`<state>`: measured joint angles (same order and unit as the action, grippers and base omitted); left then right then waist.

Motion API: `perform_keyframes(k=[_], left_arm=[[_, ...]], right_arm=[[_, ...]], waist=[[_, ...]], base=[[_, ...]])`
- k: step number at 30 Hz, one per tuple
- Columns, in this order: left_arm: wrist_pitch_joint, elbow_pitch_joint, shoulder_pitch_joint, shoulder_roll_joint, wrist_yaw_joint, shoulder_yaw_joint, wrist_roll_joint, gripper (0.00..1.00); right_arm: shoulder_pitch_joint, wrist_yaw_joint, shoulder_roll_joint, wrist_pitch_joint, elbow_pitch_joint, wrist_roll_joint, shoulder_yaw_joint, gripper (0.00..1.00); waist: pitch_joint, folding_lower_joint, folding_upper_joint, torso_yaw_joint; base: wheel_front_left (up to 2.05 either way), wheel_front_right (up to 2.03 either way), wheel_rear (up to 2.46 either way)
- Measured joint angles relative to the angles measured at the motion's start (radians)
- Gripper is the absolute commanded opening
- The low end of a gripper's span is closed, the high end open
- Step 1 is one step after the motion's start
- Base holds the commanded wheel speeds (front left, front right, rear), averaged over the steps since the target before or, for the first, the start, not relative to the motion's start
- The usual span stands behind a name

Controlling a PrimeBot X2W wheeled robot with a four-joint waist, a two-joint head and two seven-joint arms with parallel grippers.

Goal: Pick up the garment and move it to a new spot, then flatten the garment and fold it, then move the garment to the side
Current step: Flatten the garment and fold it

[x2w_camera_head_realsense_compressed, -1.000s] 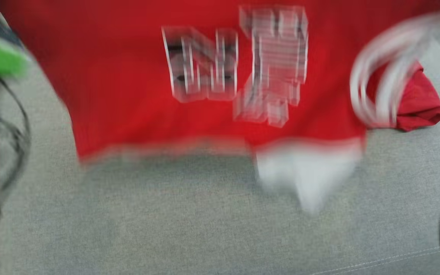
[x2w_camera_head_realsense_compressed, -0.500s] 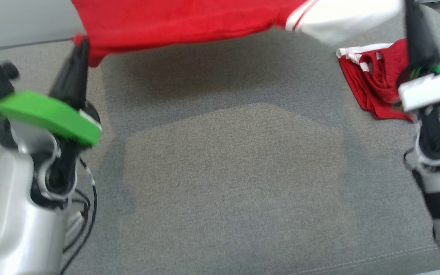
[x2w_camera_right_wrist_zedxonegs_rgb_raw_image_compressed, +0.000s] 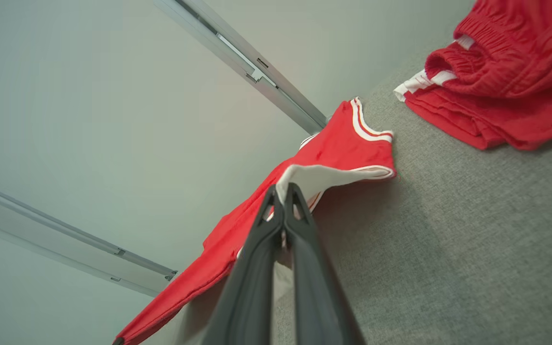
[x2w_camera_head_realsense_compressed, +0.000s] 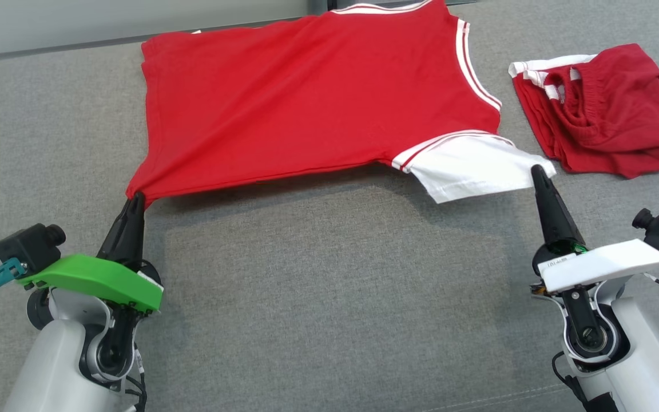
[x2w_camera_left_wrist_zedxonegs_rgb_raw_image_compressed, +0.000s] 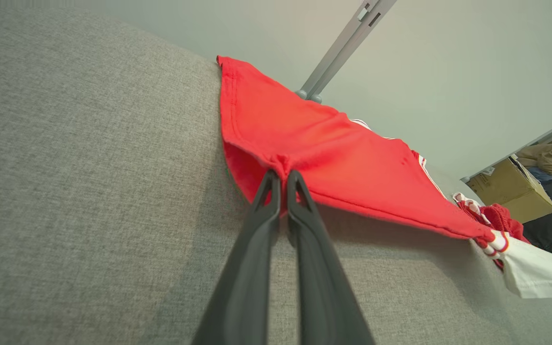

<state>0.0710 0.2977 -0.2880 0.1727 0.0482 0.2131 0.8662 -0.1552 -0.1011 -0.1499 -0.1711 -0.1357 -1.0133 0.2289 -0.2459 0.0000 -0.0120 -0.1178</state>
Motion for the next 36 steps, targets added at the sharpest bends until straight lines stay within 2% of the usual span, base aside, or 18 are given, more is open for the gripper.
perform_keyframes(k=[2, 13, 27, 36], left_arm=[[0.027, 0.016, 0.000, 0.001, 0.023, 0.002, -0.012, 0.00], [0.147, 0.025, 0.138, -0.007, 0.040, -0.045, 0.000, 0.00], [0.160, -0.050, 0.273, -0.032, 0.048, -0.057, 0.011, 0.00], [0.160, -0.020, 0.354, -0.036, 0.048, -0.045, 0.011, 0.00]], right_arm=[[0.009, -0.005, -0.015, -0.023, 0.013, 0.002, 0.000, 0.00], [0.139, -0.013, -0.040, -0.041, 0.116, 0.037, 0.059, 0.00], [0.332, -0.016, -0.086, -0.047, 0.179, 0.012, 0.086, 0.00], [0.390, -0.022, -0.094, -0.034, 0.135, -0.021, 0.108, 0.00]], waist=[[0.016, 0.0000, 0.0000, -0.001], [0.100, 0.0000, 0.0000, -0.015], [0.192, 0.0000, 0.0000, -0.039], [0.212, -0.0001, 0.0000, -0.027]], base=[[0.00, 0.00, 0.00], [0.00, 0.00, 0.00], [0.00, 0.00, 0.00], [0.00, 0.00, 0.00]])
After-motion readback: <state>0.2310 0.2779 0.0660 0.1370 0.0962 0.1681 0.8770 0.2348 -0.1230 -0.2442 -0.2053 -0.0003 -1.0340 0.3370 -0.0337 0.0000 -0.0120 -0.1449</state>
